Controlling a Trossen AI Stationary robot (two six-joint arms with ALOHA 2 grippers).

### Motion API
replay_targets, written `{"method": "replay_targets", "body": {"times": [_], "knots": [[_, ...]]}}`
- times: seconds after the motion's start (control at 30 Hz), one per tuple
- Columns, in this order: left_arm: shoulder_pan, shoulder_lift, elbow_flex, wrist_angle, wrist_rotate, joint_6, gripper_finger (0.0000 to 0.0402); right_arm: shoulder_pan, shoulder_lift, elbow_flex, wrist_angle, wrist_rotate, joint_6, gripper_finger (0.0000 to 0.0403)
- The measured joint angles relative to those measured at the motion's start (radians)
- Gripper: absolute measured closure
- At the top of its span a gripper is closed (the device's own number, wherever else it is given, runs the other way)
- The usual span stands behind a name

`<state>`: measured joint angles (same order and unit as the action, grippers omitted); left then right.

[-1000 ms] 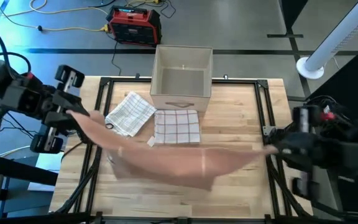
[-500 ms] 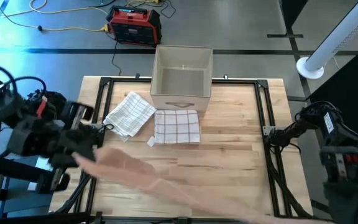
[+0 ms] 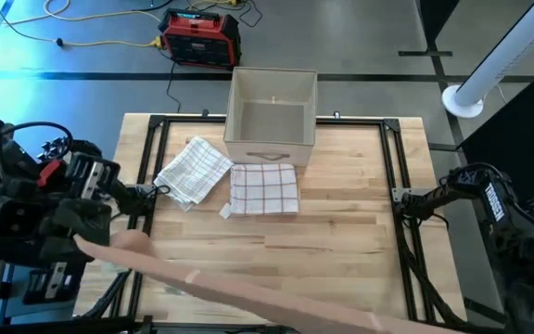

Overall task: Fold towel
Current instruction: Fold the brown towel

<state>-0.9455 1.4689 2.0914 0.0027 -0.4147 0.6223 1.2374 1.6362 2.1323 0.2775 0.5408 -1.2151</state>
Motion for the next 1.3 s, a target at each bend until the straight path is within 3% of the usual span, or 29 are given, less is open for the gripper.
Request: {"method": "replay_targets", "body": {"times": [0.1,0.27,0.33,0.4,0.67,0.93,1.1,1.3], "knots": [[-0.001,-0.001,0.0,-0.015,-0.147,0.089,0.0402,-0.006,0.001,0.0,0.097,0.197,-0.021,0.0403],[0.026,-0.005,0.001,-0.16,-0.586,0.214,0.0402,-0.112,-0.002,-0.02,0.335,0.645,-0.103,0.0403],[0.064,-0.006,0.001,-0.256,-0.706,0.223,0.0402,-0.176,-0.011,-0.045,0.346,0.715,-0.095,0.0403],[0.108,-0.007,0.001,-0.372,-0.752,0.188,0.0402,-0.227,-0.024,-0.072,0.319,0.743,-0.053,0.0403],[0.303,-0.012,0.001,-0.956,-0.757,-0.171,0.0402,-0.411,-0.121,-0.25,0.229,0.86,0.094,0.0403],[0.422,-0.017,0.001,-1.427,-0.608,-0.529,0.0402,-0.563,-0.225,-0.571,0.211,0.971,0.254,0.0403],[0.483,-0.017,0.001,-1.561,-0.525,-0.634,0.0402,-0.611,-0.286,-0.753,0.213,1.004,0.303,0.0403],[0.528,-0.032,-0.065,-1.57,-0.443,-0.694,0.0402,-0.616,-0.38,-0.949,0.21,1.029,0.476,0.0403]]}}
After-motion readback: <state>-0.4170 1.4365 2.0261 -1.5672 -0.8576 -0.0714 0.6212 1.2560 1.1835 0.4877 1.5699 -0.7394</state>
